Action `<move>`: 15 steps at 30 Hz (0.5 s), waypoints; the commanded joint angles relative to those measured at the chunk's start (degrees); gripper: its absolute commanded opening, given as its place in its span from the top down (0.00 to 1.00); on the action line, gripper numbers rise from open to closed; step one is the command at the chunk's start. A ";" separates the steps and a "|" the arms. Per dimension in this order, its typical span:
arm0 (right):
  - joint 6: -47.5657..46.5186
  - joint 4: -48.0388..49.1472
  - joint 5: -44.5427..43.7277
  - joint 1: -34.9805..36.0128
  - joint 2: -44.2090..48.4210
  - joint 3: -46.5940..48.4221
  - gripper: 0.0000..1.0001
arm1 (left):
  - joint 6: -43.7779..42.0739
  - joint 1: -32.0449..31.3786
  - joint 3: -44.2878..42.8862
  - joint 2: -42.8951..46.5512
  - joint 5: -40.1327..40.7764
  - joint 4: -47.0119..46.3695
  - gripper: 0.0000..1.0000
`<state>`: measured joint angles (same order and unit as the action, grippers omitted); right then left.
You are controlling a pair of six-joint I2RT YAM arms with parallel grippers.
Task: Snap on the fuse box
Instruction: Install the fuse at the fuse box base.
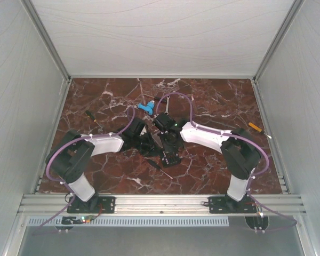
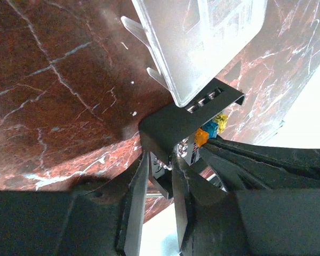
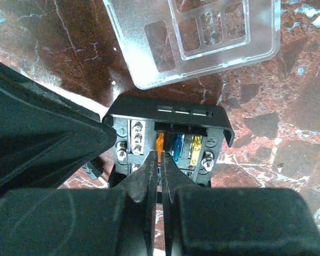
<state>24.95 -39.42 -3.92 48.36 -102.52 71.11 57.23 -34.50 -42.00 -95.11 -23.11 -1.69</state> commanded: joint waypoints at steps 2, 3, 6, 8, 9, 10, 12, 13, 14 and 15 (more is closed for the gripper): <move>0.54 -3.44 0.67 -0.12 -4.25 1.28 1.00 | 0.42 0.14 -0.64 0.33 -1.06 -2.26 0.75; 0.46 -4.21 0.72 -0.11 -4.87 1.08 1.00 | 0.43 0.14 -0.63 0.34 -1.06 -2.24 0.75; 0.17 -5.76 0.36 -0.12 -6.97 -0.78 1.00 | 0.42 0.16 -0.54 0.31 -0.97 -2.26 0.75; -0.09 -6.19 0.12 -0.04 -8.92 -2.02 1.00 | 0.42 0.14 -0.54 0.17 -1.01 -2.34 0.75; -0.23 -6.11 -0.24 0.00 -10.01 -2.53 1.00 | 0.37 0.20 -0.54 0.04 -1.04 -2.34 0.75; -0.33 -5.42 -0.70 0.06 -10.92 -2.94 1.00 | 0.30 0.14 -0.54 -0.15 -1.08 -2.42 0.75; -0.46 -3.94 -1.57 0.08 -12.97 -3.51 1.00 | 0.34 0.14 -0.46 -0.39 -1.02 -2.61 0.75; -0.78 -3.34 -1.78 0.13 -14.17 -3.46 1.00 | 0.34 0.14 -0.46 -0.54 -1.05 -2.61 0.75; -0.90 -2.29 -2.29 0.14 -15.50 -3.44 1.00 | 0.40 0.19 -0.49 -0.61 -1.04 -2.66 0.76; -1.11 -1.76 -2.51 0.11 -16.82 -3.29 1.00 | 0.42 0.14 -0.46 -0.68 -0.98 -2.74 0.76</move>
<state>24.88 -41.95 -3.62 48.25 -106.89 73.30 57.25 -34.50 -42.00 -95.11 -23.18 -2.26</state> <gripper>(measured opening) 0.006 0.247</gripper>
